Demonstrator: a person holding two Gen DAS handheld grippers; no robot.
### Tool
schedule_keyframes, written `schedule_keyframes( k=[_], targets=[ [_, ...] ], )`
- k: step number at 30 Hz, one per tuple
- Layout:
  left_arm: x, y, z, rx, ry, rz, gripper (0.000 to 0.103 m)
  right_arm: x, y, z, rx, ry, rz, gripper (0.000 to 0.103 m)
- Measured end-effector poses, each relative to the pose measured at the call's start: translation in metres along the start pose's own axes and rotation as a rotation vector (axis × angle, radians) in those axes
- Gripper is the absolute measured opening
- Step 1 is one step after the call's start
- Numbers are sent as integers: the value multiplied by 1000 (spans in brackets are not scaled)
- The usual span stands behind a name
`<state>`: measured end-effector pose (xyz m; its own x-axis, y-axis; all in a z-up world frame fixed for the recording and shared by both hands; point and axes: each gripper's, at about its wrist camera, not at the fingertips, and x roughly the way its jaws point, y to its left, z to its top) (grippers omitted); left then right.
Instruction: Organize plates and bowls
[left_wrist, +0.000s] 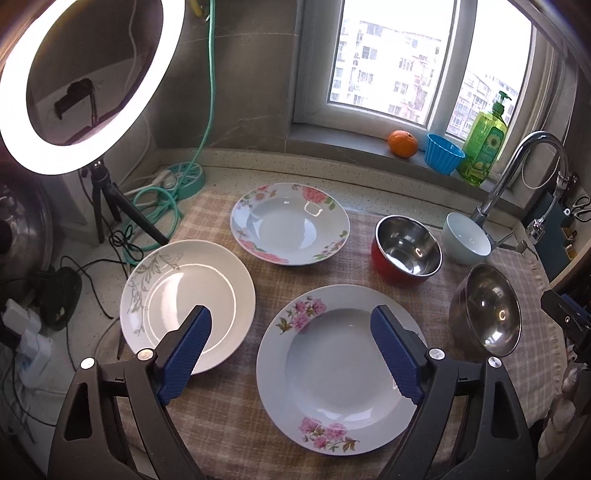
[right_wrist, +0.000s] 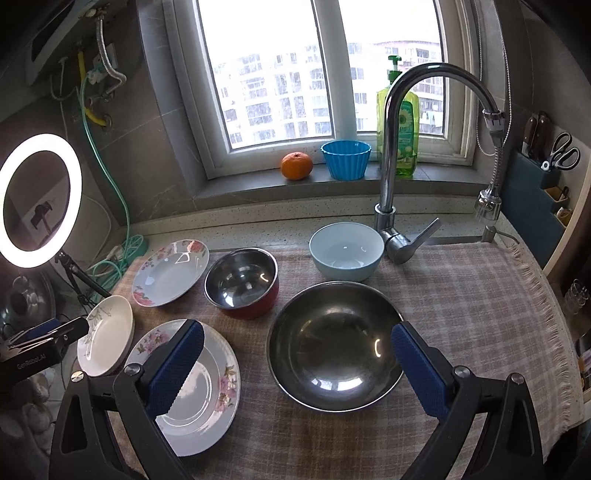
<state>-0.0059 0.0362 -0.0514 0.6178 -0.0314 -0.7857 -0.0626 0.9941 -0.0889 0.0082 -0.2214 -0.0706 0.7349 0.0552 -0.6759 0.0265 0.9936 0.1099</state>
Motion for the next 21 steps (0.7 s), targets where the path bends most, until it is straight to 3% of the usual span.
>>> schedule_keyframes(
  k=[2, 6, 8, 13, 21],
  targets=[
    [7, 8, -7, -17, 37, -11, 82, 7, 2, -6, 6, 39, 21, 88],
    [21, 23, -20, -54, 111, -48, 60, 20, 5, -20, 24, 105, 52, 75],
    [26, 29, -26, -70, 137, -64, 60, 26, 8, -28, 23, 137, 61, 70],
    [36, 35, -37, -61, 186, -91, 57, 40, 15, -45, 45, 217, 108, 69],
    [52, 40, -44, -62, 261, -159, 53, 64, 26, -65, 68, 304, 137, 58]
  ],
)
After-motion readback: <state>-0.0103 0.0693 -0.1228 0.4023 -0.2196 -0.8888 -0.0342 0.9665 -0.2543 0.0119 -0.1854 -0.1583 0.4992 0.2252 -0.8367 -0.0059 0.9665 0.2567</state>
